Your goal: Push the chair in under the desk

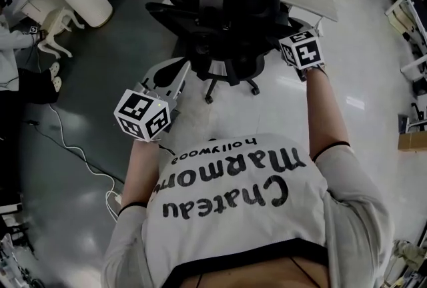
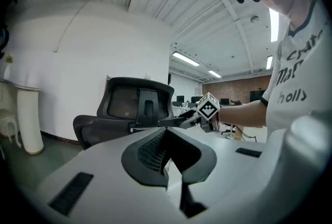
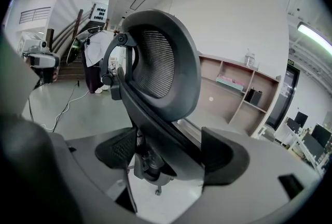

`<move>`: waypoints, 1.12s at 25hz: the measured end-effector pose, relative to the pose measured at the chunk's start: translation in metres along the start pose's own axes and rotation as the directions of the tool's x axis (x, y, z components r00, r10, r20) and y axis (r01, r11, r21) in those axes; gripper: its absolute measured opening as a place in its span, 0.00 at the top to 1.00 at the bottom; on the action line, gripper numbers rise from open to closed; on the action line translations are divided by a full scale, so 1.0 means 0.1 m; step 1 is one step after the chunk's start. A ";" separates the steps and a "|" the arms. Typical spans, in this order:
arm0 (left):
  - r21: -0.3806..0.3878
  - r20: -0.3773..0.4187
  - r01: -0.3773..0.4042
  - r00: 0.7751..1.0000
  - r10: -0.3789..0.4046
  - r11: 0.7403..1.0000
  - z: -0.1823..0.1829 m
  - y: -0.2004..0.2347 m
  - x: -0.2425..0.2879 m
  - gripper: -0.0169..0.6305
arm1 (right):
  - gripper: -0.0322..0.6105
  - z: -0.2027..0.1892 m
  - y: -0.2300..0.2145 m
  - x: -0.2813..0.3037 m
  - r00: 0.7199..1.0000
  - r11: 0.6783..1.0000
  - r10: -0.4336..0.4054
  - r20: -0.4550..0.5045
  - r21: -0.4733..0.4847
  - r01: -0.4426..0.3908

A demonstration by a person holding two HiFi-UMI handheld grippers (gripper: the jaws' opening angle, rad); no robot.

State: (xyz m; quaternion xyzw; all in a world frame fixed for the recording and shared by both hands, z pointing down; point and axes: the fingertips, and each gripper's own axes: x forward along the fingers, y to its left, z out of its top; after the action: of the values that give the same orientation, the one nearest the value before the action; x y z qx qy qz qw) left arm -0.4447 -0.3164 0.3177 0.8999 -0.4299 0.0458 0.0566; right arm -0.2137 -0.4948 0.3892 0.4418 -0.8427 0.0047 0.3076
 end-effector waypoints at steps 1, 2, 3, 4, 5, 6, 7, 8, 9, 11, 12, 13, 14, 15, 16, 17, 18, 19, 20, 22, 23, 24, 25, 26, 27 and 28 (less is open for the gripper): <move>-0.029 0.000 -0.007 1.000 0.007 1.000 -0.03 -0.07 -0.04 0.95 | 0.34 0.00 0.01 -0.06 1.000 1.000 -0.006 -0.002 -0.010 0.006; -0.052 -0.003 -0.012 1.000 0.012 0.999 -0.07 -0.14 -0.07 0.95 | 0.34 0.00 0.03 -0.14 1.000 1.000 -0.014 0.003 -0.022 0.014; -0.069 -0.008 -0.015 1.000 0.015 0.997 -0.11 -0.21 -0.11 0.95 | 0.38 0.01 0.05 -0.23 1.000 0.999 -0.024 0.016 -0.029 0.024; -0.080 -0.015 -0.018 1.000 0.017 0.997 -0.15 -0.28 -0.14 0.95 | 0.41 0.02 0.08 -0.34 0.999 0.999 -0.033 0.035 -0.026 0.034; -0.088 -0.019 -0.021 1.000 0.019 0.996 -0.19 -0.35 -0.17 0.95 | 0.48 0.02 0.11 -0.45 0.997 0.999 -0.040 0.059 -0.010 0.040; -0.094 -0.022 -0.023 1.000 0.021 0.995 -0.21 -0.42 -0.20 0.95 | 0.53 0.02 0.16 -0.55 0.996 0.999 -0.040 0.084 0.015 0.039; -0.100 -0.023 -0.026 0.999 0.024 0.995 -0.23 -0.49 -0.22 0.95 | 0.57 0.00 0.22 -0.65 0.994 0.999 -0.035 0.106 0.046 0.030; -0.102 -0.024 -0.029 0.999 0.026 0.994 -0.25 -0.57 -0.23 0.95 | 0.60 -0.04 0.28 -0.75 0.992 0.997 -0.026 0.122 0.073 0.017; -0.101 -0.027 -0.034 0.999 0.031 0.994 -0.27 -0.65 -0.23 0.95 | 0.65 -0.09 0.33 -0.84 0.991 0.995 -0.021 0.133 0.095 0.009; -0.093 -0.031 -0.055 0.998 0.052 0.994 -0.30 -0.78 -0.24 0.95 | 0.79 -0.21 0.39 -1.01 0.989 0.991 -0.031 0.147 0.131 0.012; -0.094 -0.030 -0.071 0.997 0.069 0.993 -0.31 -0.83 -0.25 0.95 | 0.87 -0.27 0.41 -1.08 0.988 0.989 -0.035 0.153 0.151 0.012; -0.102 -0.025 -0.090 0.996 0.087 0.991 -0.31 -0.87 -0.27 0.95 | 0.89 -0.33 0.44 -1.14 0.987 0.985 -0.034 0.159 0.172 0.007; -0.115 -0.017 -0.109 0.994 0.108 0.987 -0.32 -0.90 -0.29 0.95 | 0.89 -0.39 0.47 -1.19 0.986 0.981 -0.032 0.164 0.193 0.000; -0.131 -0.009 -0.129 0.992 0.129 0.983 -0.33 -0.93 -0.31 0.95 | 0.91 -0.45 0.48 -1.25 0.985 0.977 -0.035 0.170 0.212 -0.002; -0.148 -0.002 -0.149 0.989 0.151 0.978 -0.34 -0.96 -0.34 0.95 | 0.94 -0.50 0.48 -1.31 0.983 0.975 -0.046 0.175 0.223 0.006; -0.163 0.003 -0.169 0.985 0.171 0.972 -0.36 -1.01 -0.36 0.95 | 0.94 -0.55 0.47 -1.38 0.981 0.974 -0.064 0.181 0.224 0.022; -0.174 0.006 -0.184 0.982 0.188 0.967 -0.38 -1.08 -0.39 0.95 | 0.94 -0.59 0.47 -1.46 0.979 0.976 -0.084 0.187 0.216 0.042; -0.180 0.008 -0.193 0.980 0.198 0.965 -0.39 -1.16 -0.42 0.95 | 0.94 -0.64 0.47 -1.55 0.975 0.977 -0.101 0.195 0.206 0.060; -0.179 0.009 -0.196 0.980 0.201 0.964 -0.41 -1.26 -0.44 0.95 | 0.94 -0.69 0.48 -1.64 0.972 0.977 -0.112 0.204 0.203 0.070; -0.166 0.006 -0.196 0.980 0.200 0.966 -0.45 -1.45 -0.47 0.95 | 0.94 -0.80 0.49 -1.78 0.969 0.972 -0.112 0.218 0.228 0.061; -0.161 0.002 -0.198 0.980 0.201 0.967 -0.48 -1.52 -0.47 0.95 | 0.94 -0.85 0.50 -1.83 0.970 0.968 -0.106 0.220 0.244 0.050; -0.161 -0.003 -0.201 0.979 0.203 0.966 -0.51 -1.59 -0.48 0.95 | 0.94 -0.91 0.50 -1.88 0.971 0.965 -0.100 0.219 0.257 0.042; -0.164 -0.008 -0.203 0.979 0.205 0.965 -0.55 -1.65 -0.49 0.95 | 0.94 -0.97 0.51 -1.92 0.972 0.964 -0.097 0.216 0.265 0.037; -0.168 -0.013 -0.208 0.978 0.208 0.964 -0.59 -1.72 -0.50 0.95 | 0.94 -1.04 0.52 -1.96 0.973 0.963 -0.094 0.213 0.269 0.034; -0.170 -0.018 -0.214 0.977 0.214 0.962 -0.63 -1.79 -0.53 0.95 | 0.94 -1.12 0.54 -2.01 0.974 0.962 -0.089 0.209 0.273 0.030; -0.170 -0.023 -0.223 0.975 0.222 0.960 -0.65 -1.87 -0.56 0.95 | 0.94 -1.19 0.56 -2.06 0.975 0.960 -0.083 0.205 0.278 0.023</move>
State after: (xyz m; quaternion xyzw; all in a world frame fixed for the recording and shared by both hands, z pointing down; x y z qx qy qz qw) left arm -0.3361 -0.1474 0.3634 0.8376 -0.5305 0.0162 0.1290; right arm -0.1073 -0.2748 0.3930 0.5005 -0.8500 0.0655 0.1506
